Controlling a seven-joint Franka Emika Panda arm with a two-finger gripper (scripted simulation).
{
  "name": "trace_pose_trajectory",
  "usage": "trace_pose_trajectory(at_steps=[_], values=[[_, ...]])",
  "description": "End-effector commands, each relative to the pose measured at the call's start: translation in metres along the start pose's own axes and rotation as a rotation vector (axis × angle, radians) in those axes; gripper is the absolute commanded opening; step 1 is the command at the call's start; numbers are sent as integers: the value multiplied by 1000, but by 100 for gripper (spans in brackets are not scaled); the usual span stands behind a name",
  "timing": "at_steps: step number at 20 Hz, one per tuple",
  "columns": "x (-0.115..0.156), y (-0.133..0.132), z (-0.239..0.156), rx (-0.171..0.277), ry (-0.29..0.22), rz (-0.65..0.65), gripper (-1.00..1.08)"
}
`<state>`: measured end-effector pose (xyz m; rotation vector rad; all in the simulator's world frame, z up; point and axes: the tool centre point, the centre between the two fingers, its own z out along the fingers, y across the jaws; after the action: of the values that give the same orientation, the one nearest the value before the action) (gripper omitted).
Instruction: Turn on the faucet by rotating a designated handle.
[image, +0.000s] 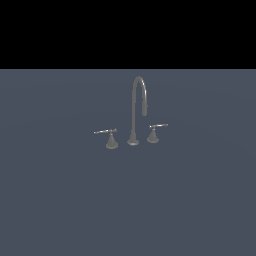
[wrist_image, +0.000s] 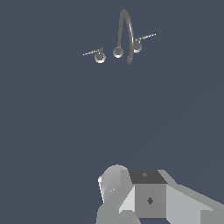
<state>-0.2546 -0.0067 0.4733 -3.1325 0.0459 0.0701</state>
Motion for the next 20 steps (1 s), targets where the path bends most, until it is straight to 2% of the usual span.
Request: trace_pose_trajectory(at_steps=[1, 10, 20], values=[[0, 0, 0, 0, 0, 0, -100], [5, -10, 13, 1, 1, 42, -100], [28, -41, 58, 4, 5, 187, -100]])
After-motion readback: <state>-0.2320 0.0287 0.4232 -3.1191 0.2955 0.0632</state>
